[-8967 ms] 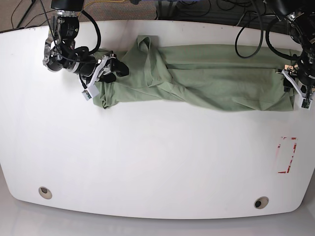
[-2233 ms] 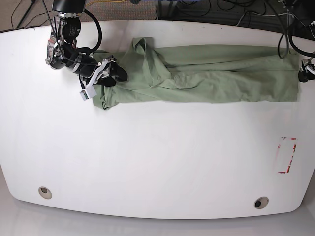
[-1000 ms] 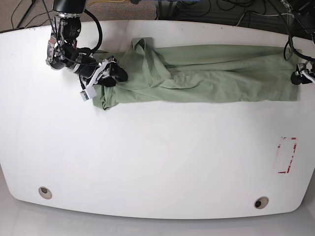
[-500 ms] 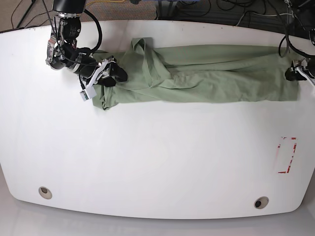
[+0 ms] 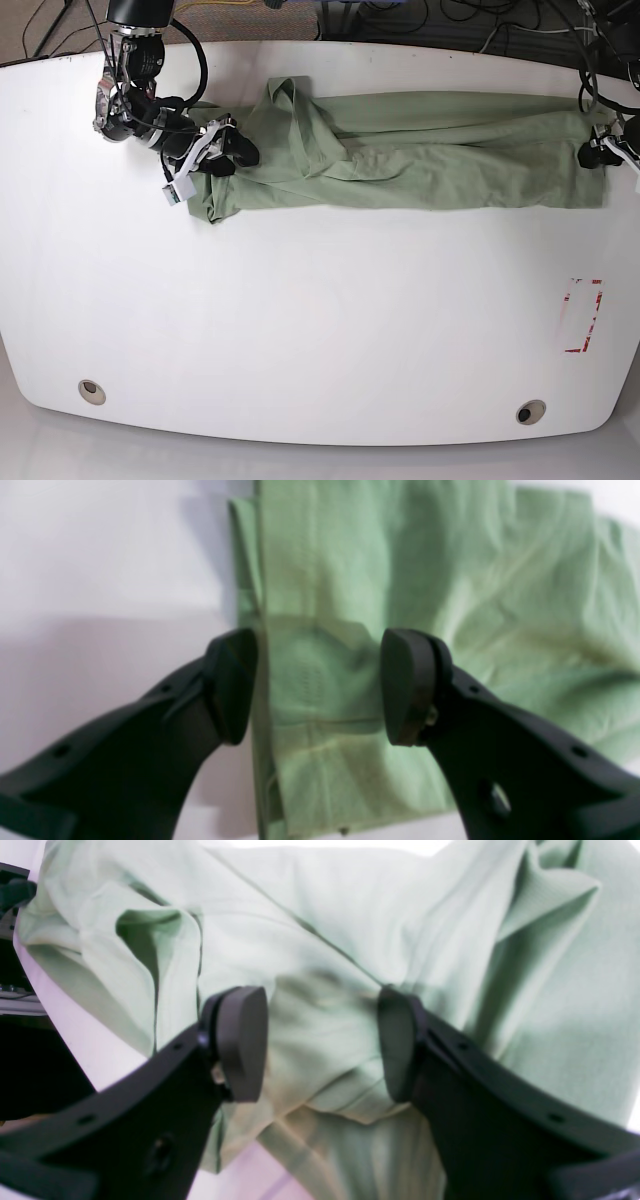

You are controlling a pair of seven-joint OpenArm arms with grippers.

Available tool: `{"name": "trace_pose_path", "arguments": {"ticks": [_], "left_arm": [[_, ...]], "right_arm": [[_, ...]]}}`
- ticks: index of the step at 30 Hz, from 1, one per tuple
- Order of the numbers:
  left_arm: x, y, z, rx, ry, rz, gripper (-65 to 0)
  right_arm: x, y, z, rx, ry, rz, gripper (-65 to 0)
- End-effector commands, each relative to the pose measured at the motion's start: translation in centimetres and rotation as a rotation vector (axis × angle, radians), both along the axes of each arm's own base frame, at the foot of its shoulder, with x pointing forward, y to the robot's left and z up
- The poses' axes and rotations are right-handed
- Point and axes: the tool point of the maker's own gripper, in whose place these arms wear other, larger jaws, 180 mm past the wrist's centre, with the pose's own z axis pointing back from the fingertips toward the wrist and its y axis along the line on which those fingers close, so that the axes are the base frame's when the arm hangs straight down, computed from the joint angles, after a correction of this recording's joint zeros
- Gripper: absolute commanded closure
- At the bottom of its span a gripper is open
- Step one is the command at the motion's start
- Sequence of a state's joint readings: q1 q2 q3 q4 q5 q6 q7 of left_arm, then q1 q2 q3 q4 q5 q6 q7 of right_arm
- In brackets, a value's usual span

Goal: Layout the t-shirt on the table in an organized manner, then fold the t-shirt properly
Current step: 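Move the left gripper over the middle of the folded shirt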

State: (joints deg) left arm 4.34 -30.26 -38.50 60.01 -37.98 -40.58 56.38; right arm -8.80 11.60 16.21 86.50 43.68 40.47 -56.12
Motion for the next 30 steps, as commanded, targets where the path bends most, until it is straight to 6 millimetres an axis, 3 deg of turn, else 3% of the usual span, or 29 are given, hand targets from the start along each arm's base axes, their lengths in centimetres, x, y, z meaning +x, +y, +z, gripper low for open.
{"name": "trace_pose_path", "arguments": {"ticks": [1,12,15,19,21,26,30], "left_arm": [[-2.0,1.0,-1.2,0.053,0.107,-0.011,-37.6],[-2.3,-1.3,-2.9,0.028,0.143,-0.058,-35.7],[-2.3,-1.7,-3.2,0.028,0.154,-0.074,-26.2],[-2.3,-2.2,-3.5,0.026,0.166,-0.095,-7.6],[-2.3,-2.2,-3.5,0.026,0.166,-0.095,-2.4],[-1.8,-2.0,-2.8,0.044,0.147,-0.103,-2.5],[0.0,-2.1,-0.4,0.113,0.076,-0.151,-2.4]], "right_arm": [[0.0,-0.7,-0.1,-0.033,0.008,0.002,-33.6],[0.0,-0.7,-0.1,-0.033,0.008,0.002,-33.6],[0.0,-0.7,-0.1,-0.033,0.008,0.002,-33.6],[0.0,-0.7,-0.1,-0.033,0.009,0.002,-33.6],[0.0,-0.7,-0.1,-0.033,0.009,0.002,-33.6],[0.0,-0.7,-0.1,-0.033,0.009,0.002,-33.6],[-0.1,-0.7,-0.2,-0.033,0.011,0.002,-33.6]]}}
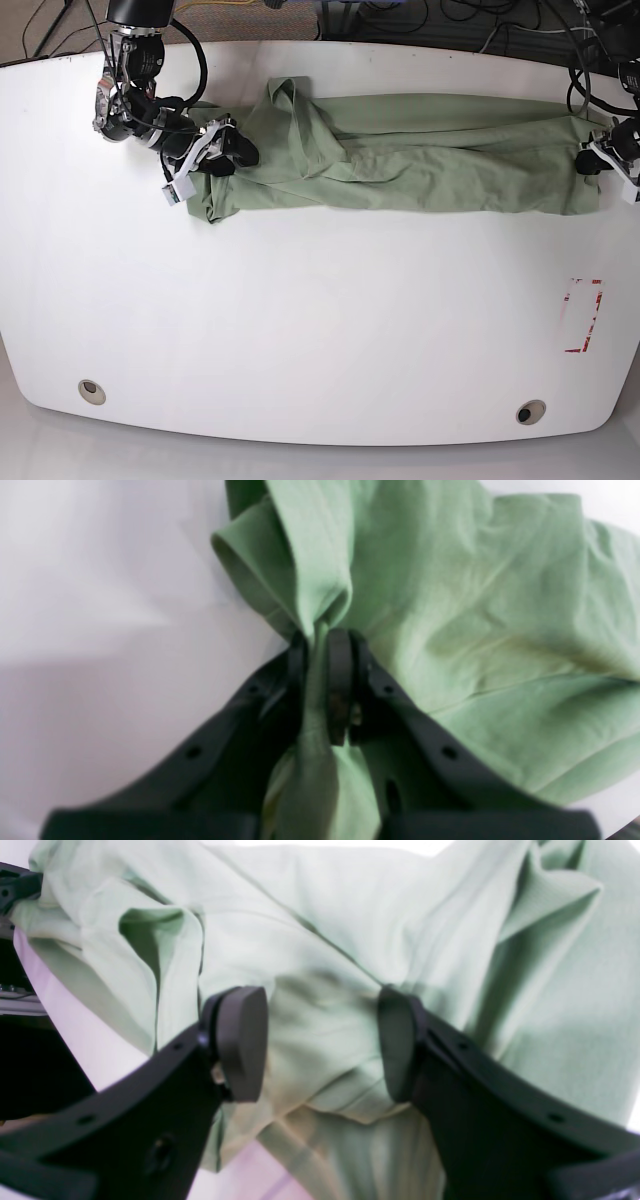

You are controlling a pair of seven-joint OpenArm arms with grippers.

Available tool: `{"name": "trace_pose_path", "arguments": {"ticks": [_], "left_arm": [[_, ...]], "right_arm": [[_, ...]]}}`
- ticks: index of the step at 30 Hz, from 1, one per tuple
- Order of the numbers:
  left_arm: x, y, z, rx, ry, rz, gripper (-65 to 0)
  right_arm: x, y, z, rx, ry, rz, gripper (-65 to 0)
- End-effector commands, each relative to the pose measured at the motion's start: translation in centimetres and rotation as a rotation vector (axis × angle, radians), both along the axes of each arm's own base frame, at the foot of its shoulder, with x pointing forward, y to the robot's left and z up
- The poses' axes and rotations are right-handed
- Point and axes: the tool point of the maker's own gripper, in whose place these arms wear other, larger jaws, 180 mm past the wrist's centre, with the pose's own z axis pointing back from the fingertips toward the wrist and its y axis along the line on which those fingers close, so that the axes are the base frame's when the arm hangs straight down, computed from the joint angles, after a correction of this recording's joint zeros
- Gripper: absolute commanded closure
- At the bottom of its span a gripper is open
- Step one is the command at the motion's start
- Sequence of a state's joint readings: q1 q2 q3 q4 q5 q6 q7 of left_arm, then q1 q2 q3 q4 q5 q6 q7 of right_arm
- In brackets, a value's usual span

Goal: Layout the t-shirt on the table in an organized manner, then fold the t-shirt properly
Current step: 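Move the left gripper over the middle of the folded shirt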

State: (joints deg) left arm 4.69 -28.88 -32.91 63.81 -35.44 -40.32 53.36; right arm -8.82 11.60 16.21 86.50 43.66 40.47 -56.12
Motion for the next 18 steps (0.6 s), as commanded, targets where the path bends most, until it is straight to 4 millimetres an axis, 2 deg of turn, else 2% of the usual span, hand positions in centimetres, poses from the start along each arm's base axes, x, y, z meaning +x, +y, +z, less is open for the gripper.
{"name": "trace_pose_path", "arguments": {"ticks": [1,4,7,12,18], "left_arm": [[-1.3,0.4,0.3,0.089,0.076,-0.058,-2.4],[-1.4,-0.1,1.9,0.147,0.043,-0.114,-2.4],[-0.5,-1.4,4.4,0.225,-0.02,-0.197,-2.4],[0.2,-5.9,7.3,0.296,-0.115,-0.35,-2.4],[0.0,-9.8,9.7,0.389,-0.177,-0.499,-2.4]], "right_arm": [[-0.1,-0.7,-0.2,-0.033,0.012,0.002,-33.6],[-0.1,-0.6,-0.2,-0.031,0.012,0.001,-33.6],[-0.1,-0.6,-0.2,-0.031,0.01,0.001,-33.6],[-0.1,-0.6,-0.2,-0.031,0.01,0.001,-33.6],[-0.1,-0.6,-0.2,-0.031,0.01,0.001,-33.6]]}}
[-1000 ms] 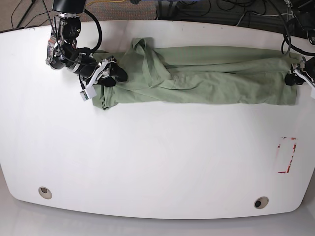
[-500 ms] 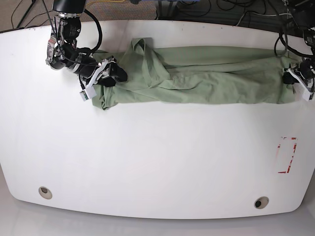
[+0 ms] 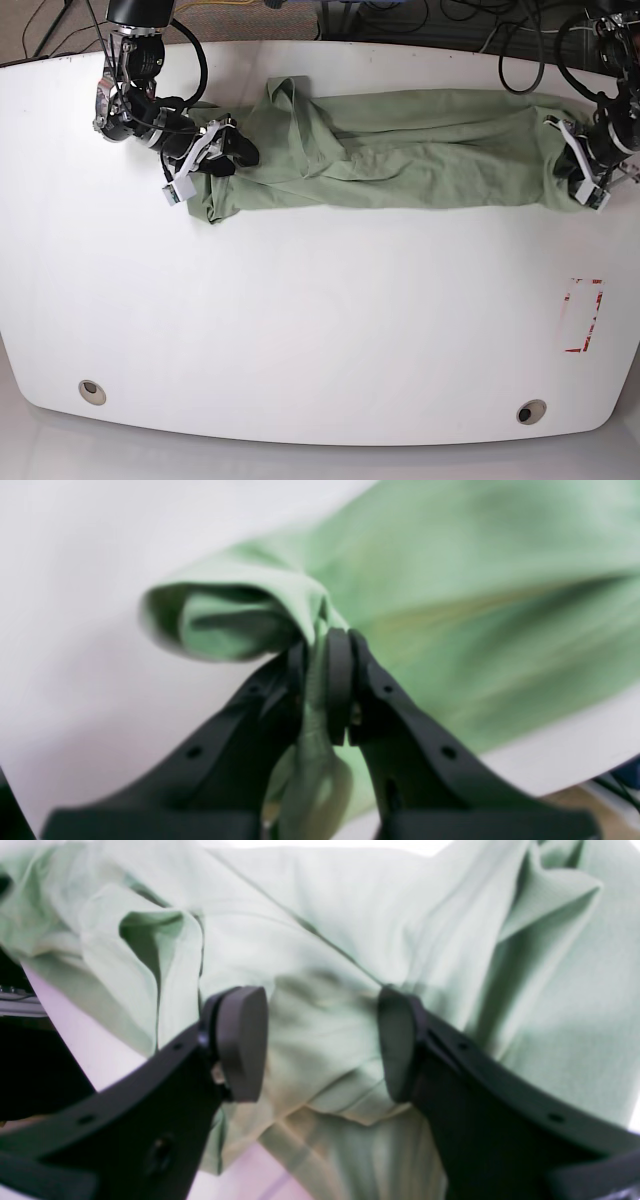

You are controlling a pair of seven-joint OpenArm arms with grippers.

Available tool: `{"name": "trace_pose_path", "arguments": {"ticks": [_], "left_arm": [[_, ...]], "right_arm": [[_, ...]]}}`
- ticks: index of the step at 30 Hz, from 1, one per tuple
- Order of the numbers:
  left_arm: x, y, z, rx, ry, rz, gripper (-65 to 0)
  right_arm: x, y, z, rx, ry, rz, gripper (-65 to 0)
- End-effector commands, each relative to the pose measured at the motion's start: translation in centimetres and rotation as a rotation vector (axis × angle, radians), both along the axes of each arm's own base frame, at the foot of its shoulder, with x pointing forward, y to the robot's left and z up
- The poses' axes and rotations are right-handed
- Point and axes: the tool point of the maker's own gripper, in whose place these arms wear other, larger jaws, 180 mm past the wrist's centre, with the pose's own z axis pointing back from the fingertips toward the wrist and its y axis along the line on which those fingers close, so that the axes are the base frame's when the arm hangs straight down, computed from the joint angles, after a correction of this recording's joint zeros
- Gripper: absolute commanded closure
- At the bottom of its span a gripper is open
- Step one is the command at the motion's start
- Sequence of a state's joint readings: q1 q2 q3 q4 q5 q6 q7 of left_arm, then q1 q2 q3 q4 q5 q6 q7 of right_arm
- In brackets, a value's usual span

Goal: Layout the t-shirt on the table in an organized manner, then fold the t-shirt properly
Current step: 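Move the left gripper over the middle of the folded shirt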

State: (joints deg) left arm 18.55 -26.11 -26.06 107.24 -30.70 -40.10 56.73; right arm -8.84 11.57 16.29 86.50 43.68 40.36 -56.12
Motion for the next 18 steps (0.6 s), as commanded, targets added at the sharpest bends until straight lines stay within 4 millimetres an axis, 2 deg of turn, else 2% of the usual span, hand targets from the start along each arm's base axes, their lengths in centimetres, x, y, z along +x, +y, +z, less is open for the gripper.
{"name": "trace_pose_path", "arguments": {"ticks": [1,6,11,18], "left_arm": [[-0.1,-0.6,1.1,0.063,-0.019,-0.046,-2.4],[-0.5,-3.5,0.6,0.057,0.012,-0.116,-2.5],[0.3,-5.7,0.2,0.046,0.031,-0.162,-2.6],[1.5,-7.8,0.2,0.002,0.025,-0.151,-2.8]], "right_arm": [[-0.1,-0.5,-0.1,-0.03,0.009,0.004,-33.6],[-0.1,0.2,-0.2,-0.014,0.01,0.001,-33.6],[-0.2,0.3,-0.3,-0.01,0.012,0.001,-33.6],[-0.2,0.4,-0.3,-0.009,0.014,0.001,-33.6]]}}
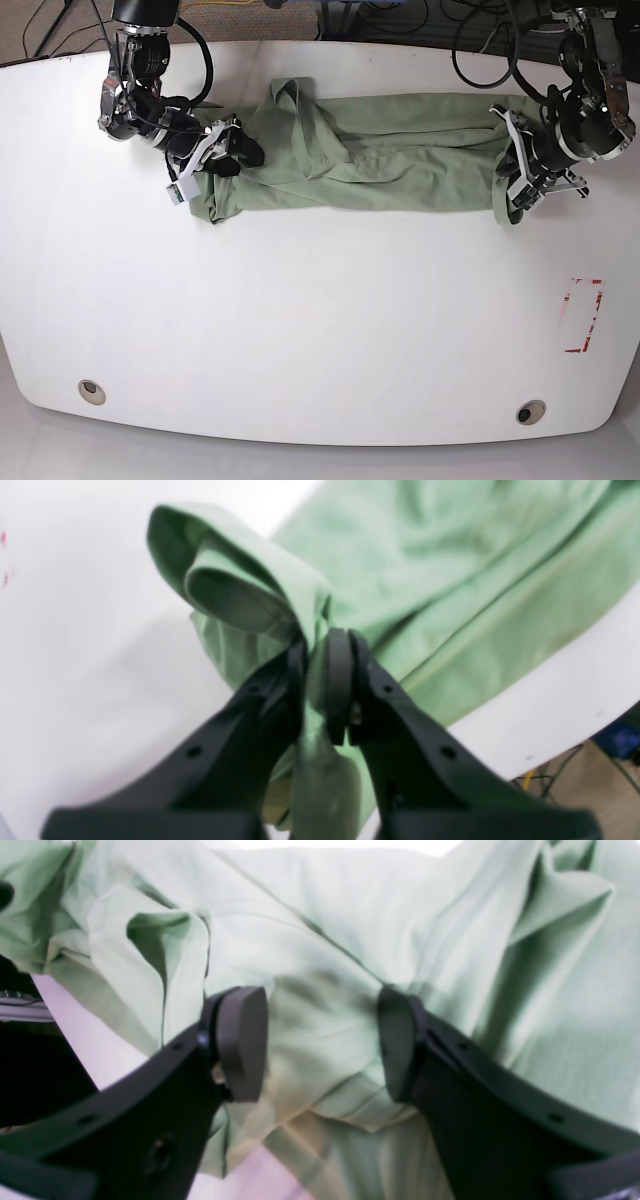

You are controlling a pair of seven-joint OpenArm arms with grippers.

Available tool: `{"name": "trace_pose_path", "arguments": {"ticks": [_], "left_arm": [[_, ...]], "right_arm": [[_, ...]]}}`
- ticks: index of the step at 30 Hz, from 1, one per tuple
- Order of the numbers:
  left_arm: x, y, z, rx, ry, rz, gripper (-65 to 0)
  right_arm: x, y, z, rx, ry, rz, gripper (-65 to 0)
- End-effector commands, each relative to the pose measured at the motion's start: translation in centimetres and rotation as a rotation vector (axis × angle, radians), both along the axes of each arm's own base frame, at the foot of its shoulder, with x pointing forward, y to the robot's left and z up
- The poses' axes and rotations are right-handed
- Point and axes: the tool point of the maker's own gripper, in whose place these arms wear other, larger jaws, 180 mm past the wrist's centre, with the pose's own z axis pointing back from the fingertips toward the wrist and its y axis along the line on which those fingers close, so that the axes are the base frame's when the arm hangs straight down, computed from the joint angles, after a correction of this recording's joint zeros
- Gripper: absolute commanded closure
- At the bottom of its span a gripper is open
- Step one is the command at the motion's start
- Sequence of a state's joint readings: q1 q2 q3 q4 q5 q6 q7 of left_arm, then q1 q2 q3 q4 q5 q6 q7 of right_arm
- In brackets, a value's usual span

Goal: Layout the t-shirt on the table in an organized manner, then fold the t-shirt properly
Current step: 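Move the left gripper over the middle of the folded shirt, then grasp the green fabric at the strip's middle with the left gripper and lift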

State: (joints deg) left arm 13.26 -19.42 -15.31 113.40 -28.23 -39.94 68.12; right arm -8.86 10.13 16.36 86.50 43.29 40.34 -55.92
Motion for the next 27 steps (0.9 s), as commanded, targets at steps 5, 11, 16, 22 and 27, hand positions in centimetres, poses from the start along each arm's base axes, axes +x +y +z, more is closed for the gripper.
{"name": "trace_pose_path", "arguments": {"ticks": [5,11,16,22,27], "left_arm": [[2.0,-2.0,1.4,-0.059,-0.061,0.011,-2.8],[2.8,-4.7,1.5,-0.097,-0.055,-0.026,-2.9],[3.0,-7.7,1.4,-0.144,-0.048,-0.076,-2.9],[2.7,-9.9,1.2,-0.171,-0.039,-0.125,-2.9],[2.5,-11.0,1.2,-0.186,-0.036,-0.149,-2.9]], "right_arm": [[-0.2,-0.4,-0.2,-0.028,0.014,0.007,-33.6],[-0.2,-0.4,-0.2,-0.028,0.013,0.006,-33.6],[-0.2,-0.4,-0.2,-0.028,0.013,0.006,-33.6],[-0.2,-0.4,-0.2,-0.025,0.012,0.006,-33.6],[-0.2,-0.4,-0.2,-0.025,0.012,0.006,-33.6]]}}
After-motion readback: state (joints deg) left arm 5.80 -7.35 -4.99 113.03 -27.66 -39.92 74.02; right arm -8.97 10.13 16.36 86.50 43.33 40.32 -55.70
